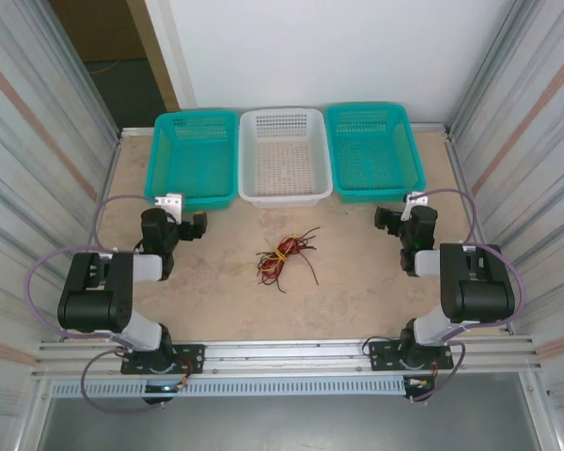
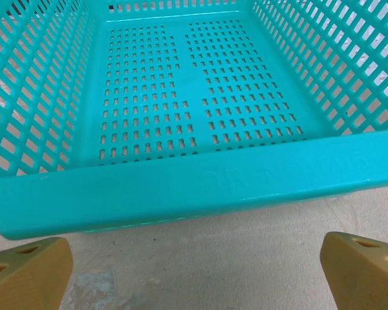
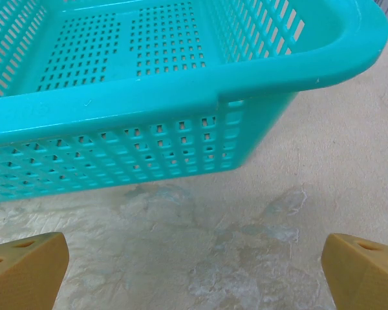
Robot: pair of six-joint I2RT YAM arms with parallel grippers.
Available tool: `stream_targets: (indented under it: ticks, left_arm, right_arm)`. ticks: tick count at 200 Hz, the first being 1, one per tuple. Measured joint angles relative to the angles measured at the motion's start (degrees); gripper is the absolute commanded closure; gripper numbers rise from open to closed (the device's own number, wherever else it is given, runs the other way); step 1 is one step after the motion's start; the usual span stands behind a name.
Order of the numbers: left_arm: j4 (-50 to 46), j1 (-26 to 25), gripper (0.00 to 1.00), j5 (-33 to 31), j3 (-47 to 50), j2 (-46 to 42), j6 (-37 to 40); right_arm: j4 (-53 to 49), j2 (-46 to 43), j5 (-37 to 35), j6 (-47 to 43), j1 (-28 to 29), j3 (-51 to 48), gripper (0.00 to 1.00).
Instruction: Untangle the cables
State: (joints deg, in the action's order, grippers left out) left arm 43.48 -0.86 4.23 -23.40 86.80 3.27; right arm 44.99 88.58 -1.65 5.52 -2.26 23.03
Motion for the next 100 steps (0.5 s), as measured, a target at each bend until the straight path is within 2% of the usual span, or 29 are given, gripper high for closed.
stream_targets:
  ticks: [100]
  left_arm:
    - [0.0, 0.8, 0.01, 0.7, 0.0, 0.0, 0.0]
  right_arm:
    - [0.0, 0.0, 0.0, 0.0, 0.0, 0.0, 0.01]
